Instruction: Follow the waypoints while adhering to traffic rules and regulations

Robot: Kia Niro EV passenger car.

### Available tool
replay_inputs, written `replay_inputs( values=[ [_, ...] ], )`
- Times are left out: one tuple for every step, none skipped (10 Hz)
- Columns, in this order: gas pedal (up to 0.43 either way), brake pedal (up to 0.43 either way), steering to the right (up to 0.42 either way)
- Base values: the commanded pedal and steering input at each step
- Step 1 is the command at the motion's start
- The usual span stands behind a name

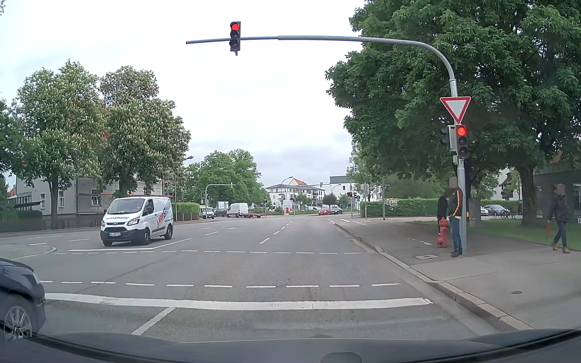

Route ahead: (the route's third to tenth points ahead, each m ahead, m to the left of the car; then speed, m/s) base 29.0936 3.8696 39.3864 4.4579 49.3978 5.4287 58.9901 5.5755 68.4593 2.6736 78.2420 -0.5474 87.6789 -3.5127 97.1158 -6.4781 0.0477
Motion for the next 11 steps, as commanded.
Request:
replay_inputs(
  values=[
    [0.0, 0.213, -0.026],
    [0.0, 0.213, -0.026],
    [0.0, 0.213, -0.027],
    [0.0, 0.213, -0.026],
    [0.0, 0.213, -0.026],
    [0.0, 0.213, -0.026],
    [0.0, 0.213, -0.026],
    [0.0, 0.213, -0.026],
    [0.0, 0.213, -0.026],
    [0.0, 0.213, -0.026],
    [0.0, 0.213, -0.026]
  ],
)
